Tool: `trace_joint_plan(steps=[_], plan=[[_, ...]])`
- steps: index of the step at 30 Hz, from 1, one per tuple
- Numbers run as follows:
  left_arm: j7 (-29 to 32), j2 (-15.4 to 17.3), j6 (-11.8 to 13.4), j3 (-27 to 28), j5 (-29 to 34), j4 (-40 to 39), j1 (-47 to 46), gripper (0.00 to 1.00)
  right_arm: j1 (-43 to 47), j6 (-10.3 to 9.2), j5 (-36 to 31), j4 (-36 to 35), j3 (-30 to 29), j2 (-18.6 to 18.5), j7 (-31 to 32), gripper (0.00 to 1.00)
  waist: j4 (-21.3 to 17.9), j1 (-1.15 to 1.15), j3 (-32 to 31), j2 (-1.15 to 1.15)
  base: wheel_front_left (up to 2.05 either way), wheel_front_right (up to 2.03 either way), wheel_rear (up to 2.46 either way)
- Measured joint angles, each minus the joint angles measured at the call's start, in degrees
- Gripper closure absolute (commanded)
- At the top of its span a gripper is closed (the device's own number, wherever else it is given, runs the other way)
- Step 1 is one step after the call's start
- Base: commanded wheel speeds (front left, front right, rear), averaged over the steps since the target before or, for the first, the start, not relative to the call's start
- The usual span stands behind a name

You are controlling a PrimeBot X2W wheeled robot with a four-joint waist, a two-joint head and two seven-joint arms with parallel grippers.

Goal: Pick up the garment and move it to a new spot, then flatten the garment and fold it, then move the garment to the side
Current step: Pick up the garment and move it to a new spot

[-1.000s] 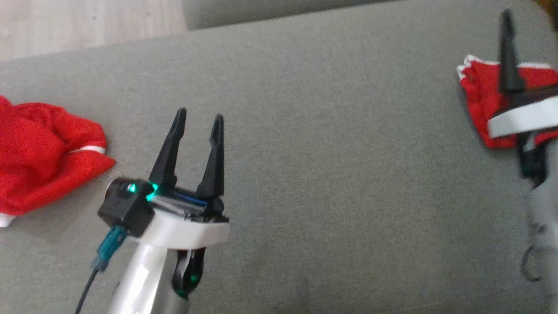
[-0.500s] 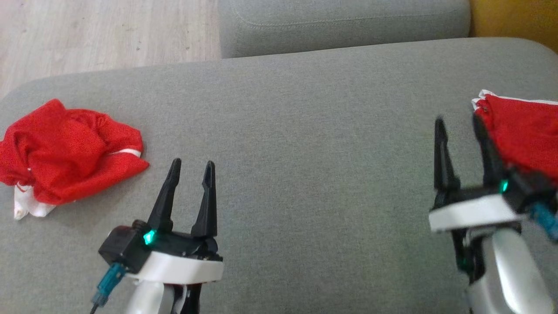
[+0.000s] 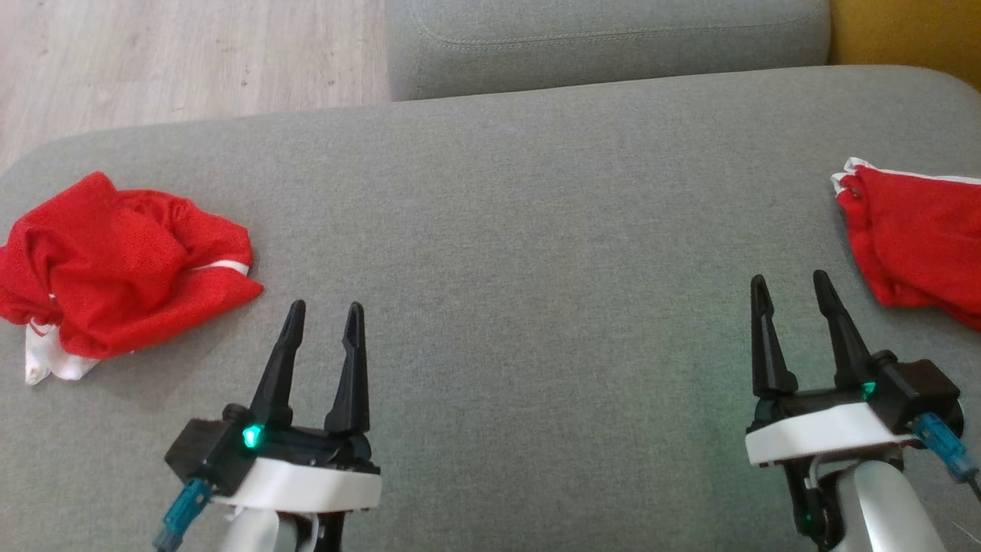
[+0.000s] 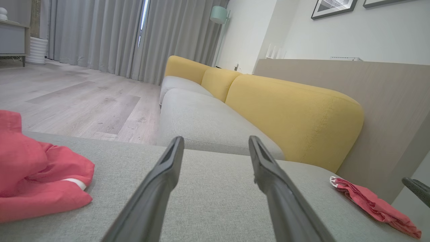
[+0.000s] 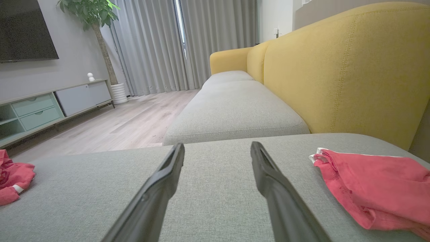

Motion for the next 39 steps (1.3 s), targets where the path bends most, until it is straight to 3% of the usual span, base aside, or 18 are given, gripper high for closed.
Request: trace_joint_plan(steps=[28,39], plan=[[0.0,0.0,0.0,0.19,-0.23,0.0,-0.01,0.0,-0.01,0.0,0.42,0.01,0.05,0.02,0.0,0.0,0.36,0.0,-0.06,0.0,0.0,0.0,0.0],[0.0,-0.01,0.0,1.62,-0.14,0.26,0.02,0.0,0.07,0.0,0.85,-0.01,3.48,0.03,-0.01,0.0,4.94,0.0,-0.68,0.0,0.0,0.0,0.0]])
